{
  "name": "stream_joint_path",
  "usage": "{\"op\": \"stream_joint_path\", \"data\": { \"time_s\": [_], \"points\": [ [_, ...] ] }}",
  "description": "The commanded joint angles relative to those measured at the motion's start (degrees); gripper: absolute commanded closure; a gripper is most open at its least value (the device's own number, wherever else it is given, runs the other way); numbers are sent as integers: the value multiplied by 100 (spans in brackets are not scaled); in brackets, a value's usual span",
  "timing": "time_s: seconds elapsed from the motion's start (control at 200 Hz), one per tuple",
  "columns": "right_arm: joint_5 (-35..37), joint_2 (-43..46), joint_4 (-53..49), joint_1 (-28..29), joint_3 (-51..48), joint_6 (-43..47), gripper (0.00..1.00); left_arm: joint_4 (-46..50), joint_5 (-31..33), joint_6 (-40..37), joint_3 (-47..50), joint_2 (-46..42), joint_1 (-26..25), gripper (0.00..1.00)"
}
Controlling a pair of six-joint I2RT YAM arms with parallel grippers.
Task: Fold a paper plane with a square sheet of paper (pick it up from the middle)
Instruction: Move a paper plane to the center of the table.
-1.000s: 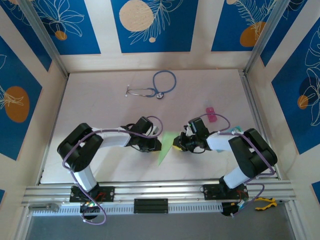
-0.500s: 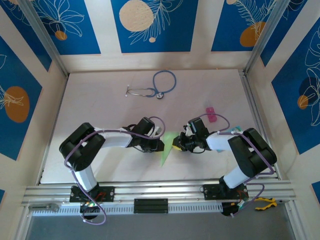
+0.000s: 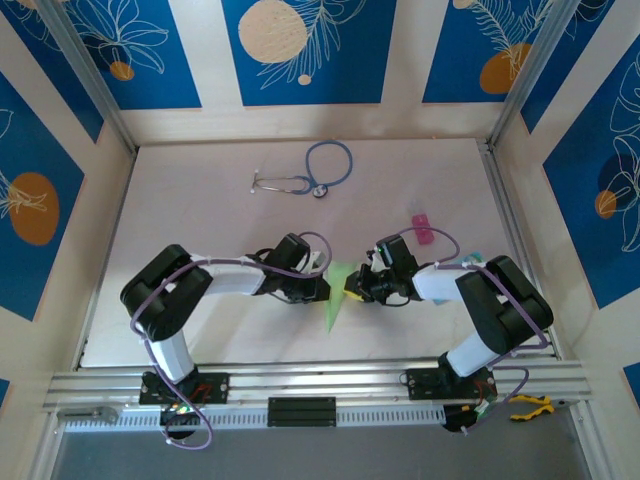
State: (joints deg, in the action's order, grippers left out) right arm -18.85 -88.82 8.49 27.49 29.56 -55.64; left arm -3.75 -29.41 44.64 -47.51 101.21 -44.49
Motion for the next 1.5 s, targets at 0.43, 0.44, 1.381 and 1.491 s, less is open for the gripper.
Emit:
{"op": "stream_joint_path", "data": {
  "time_s": [0.43,0.44,1.381,1.491],
  "points": [
    [415,1072,-919,210,337,-49,55,-293,323,84,226,-541,-100,99],
    [421,1060,-919,219,352,-41,55,-293,322,87,225,-541,-96,99],
    [462,454,-612,513,498,-544,96,522,1577,-350,446,-1585,-183,64],
    [472,436,-632,521,531,-597,96,545,1543,-366,525,-1658,-183,63]
  ]
}}
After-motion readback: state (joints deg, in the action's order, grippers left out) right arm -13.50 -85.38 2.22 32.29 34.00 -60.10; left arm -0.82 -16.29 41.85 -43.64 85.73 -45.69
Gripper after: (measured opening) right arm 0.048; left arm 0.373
